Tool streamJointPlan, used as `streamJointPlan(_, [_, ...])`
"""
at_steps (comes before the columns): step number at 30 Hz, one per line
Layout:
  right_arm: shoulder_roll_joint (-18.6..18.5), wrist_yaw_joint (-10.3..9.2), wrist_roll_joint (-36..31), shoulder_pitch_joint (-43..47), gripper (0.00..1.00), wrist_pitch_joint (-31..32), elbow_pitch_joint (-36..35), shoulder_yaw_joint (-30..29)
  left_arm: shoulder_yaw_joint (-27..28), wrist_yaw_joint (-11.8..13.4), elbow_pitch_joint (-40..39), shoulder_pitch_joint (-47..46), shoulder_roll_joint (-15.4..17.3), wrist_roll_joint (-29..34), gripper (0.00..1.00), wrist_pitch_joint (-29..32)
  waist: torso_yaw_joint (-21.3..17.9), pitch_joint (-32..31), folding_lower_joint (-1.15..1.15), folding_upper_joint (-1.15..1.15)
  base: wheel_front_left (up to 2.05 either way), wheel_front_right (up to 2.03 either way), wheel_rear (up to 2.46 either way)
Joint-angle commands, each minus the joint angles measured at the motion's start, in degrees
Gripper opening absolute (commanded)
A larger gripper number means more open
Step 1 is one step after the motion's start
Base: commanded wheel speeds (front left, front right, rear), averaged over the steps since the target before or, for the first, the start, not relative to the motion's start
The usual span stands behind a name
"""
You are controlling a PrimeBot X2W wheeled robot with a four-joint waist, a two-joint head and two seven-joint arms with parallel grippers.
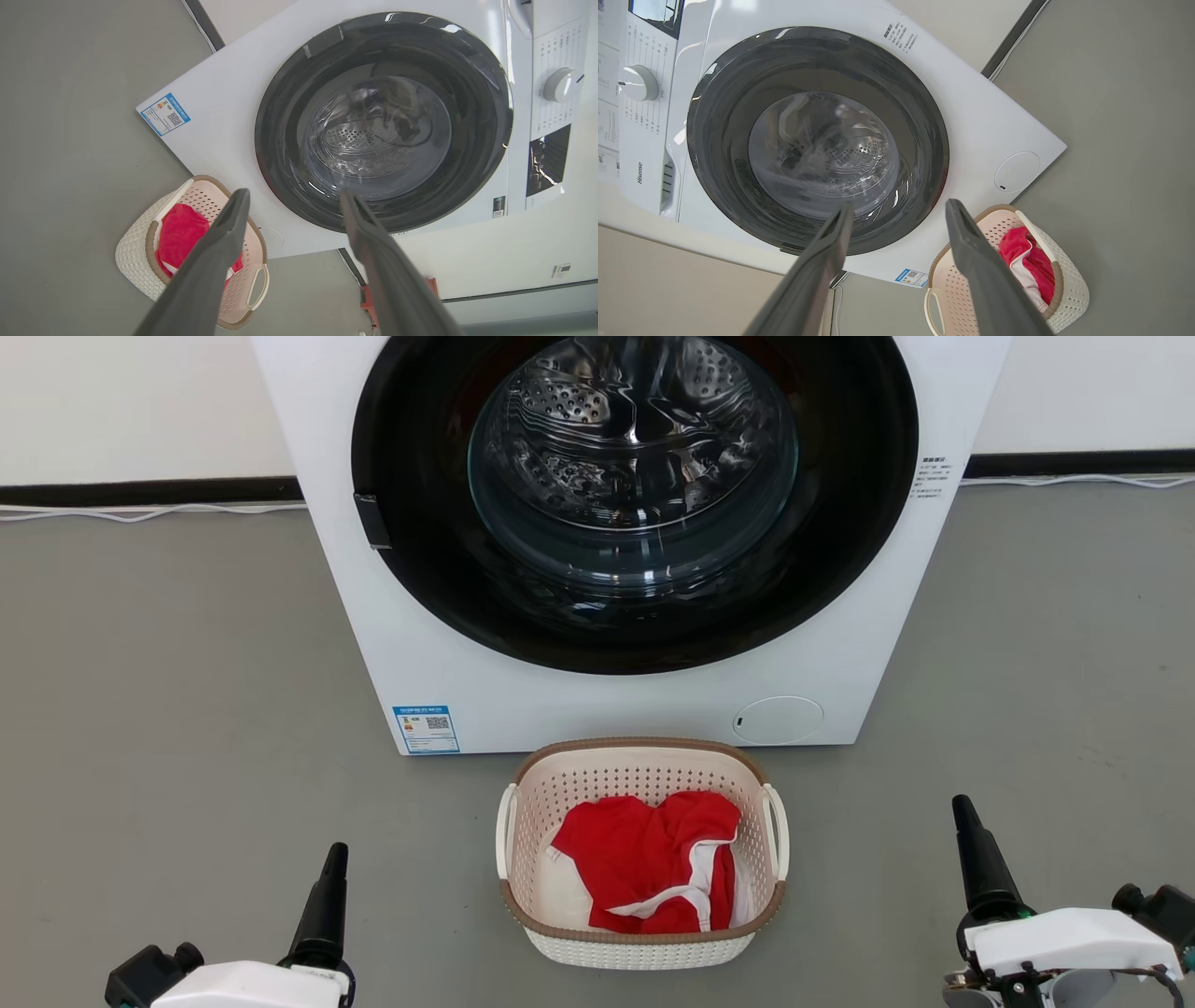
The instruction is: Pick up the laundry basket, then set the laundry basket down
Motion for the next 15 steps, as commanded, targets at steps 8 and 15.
streamJointPlan(8, [-0.6, 0.19, -8.6, -2.9, 1.0, -2.1, -1.8, 0.8, 0.1, 0.3, -1.6, -2.2, 0.5, 7.5, 1.0, -1.9, 0.1, 0.0, -0.01, 0.0, 0.0, 0.0, 0.0])
streamJointPlan(15, [-0.6, 0.22, -14.7, -3.2, 1.0, -3.3, -1.9, 1.1, -0.1, 0.9, -2.6, -2.4, 0.6, 12.7, 1.0, -3.1, 0.2, 0.0, -0.01, 0.0, 0.0, 0.0, 0.0])
